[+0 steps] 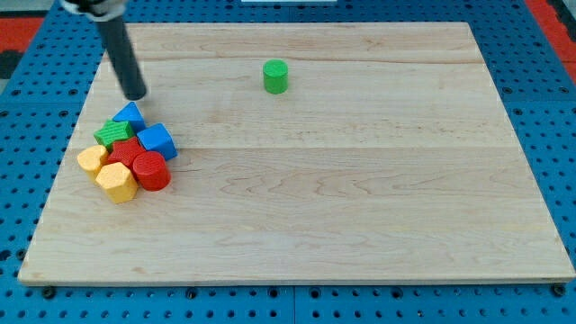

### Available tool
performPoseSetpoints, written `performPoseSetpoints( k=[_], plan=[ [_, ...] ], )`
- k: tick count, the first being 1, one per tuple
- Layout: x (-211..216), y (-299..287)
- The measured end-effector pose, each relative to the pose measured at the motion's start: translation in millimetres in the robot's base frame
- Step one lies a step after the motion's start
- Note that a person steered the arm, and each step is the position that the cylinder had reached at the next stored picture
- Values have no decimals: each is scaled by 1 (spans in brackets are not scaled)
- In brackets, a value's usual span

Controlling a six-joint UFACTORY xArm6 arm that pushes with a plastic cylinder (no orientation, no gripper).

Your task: Slide the triangle on top of the red star

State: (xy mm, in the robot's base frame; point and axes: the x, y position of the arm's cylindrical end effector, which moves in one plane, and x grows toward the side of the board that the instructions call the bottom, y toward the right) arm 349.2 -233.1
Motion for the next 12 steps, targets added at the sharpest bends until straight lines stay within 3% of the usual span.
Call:
performPoseSetpoints(
  k=[2,4,5,6,8,11,12],
  plan=[
    [27,74],
    [32,82],
    [-4,33],
    [17,4],
    [41,81],
    [58,73],
    [37,123]
  ],
)
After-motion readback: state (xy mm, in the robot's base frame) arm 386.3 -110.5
